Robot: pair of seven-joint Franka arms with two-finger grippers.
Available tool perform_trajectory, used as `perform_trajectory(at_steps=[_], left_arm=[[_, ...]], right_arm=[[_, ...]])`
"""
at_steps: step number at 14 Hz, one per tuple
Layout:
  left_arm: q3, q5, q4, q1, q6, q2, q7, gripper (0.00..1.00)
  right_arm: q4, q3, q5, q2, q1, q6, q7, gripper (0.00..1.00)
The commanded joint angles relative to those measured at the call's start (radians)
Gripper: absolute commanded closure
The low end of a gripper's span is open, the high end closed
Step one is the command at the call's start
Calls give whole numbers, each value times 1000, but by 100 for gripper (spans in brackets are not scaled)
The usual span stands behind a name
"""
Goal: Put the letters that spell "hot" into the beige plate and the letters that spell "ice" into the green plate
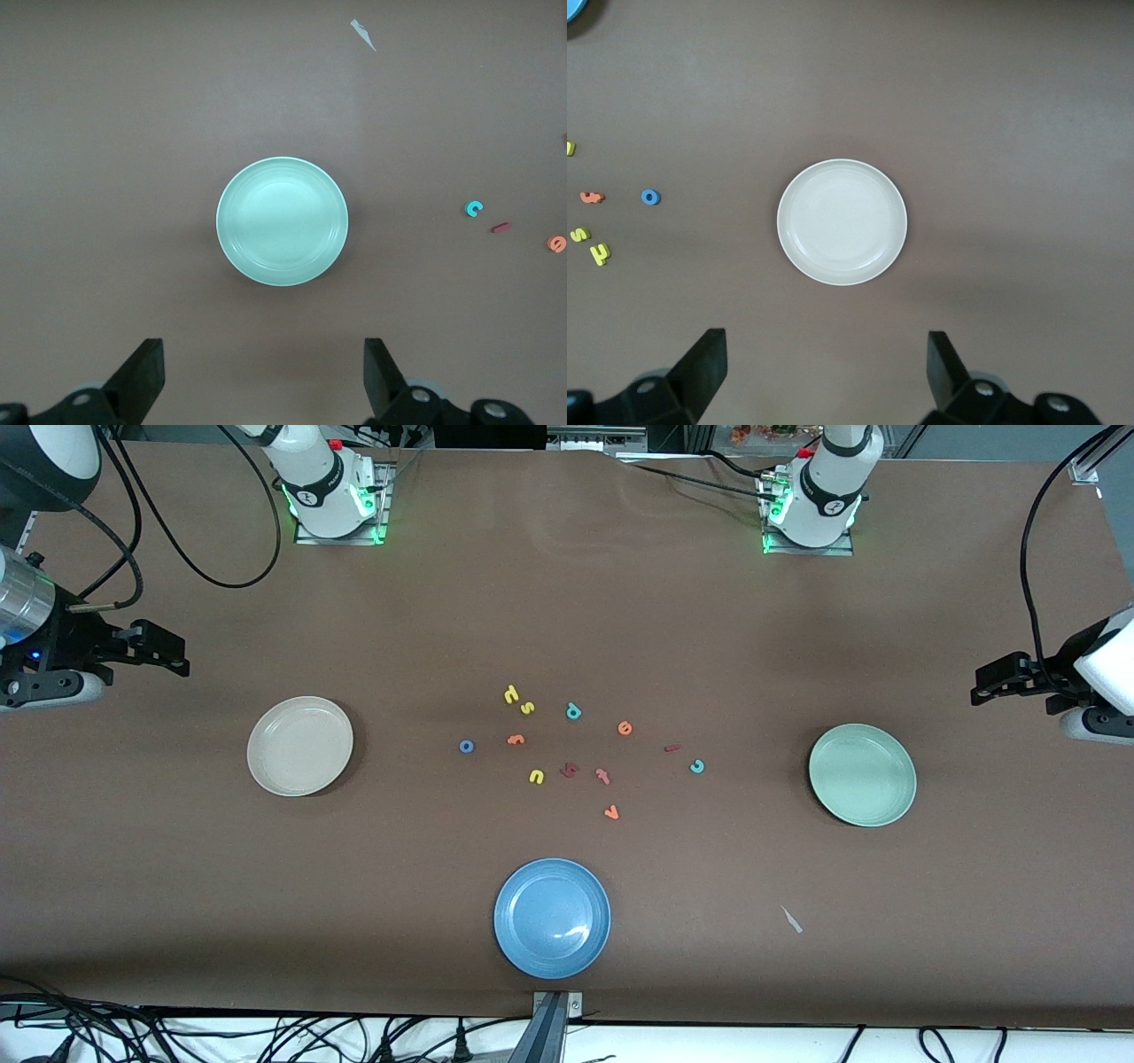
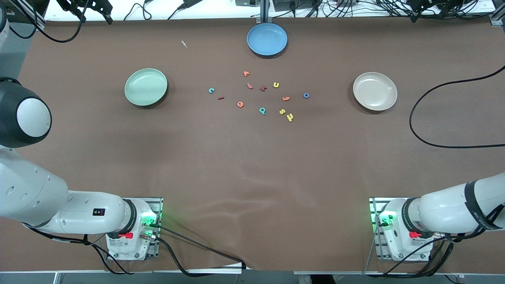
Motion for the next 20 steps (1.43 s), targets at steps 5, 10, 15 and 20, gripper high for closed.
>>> perform_trajectory(at_steps=[5, 10, 15, 20], left_arm=[[-4, 24, -2, 3, -5, -4, 8, 1], [-4, 24, -2, 3, -5, -2, 8, 1], [-4, 22, -2, -4, -7, -2, 6, 1], [-20, -32, -1, -34, -2, 27, -129, 0]], right_arm=[[-17, 0, 16, -14, -6, 12, 6, 0], [-17, 0, 15, -6, -10, 12, 6, 0], [-14, 1, 3, 3, -41, 20, -4, 0], [22, -14, 7, -15, -43, 3, -7, 0]])
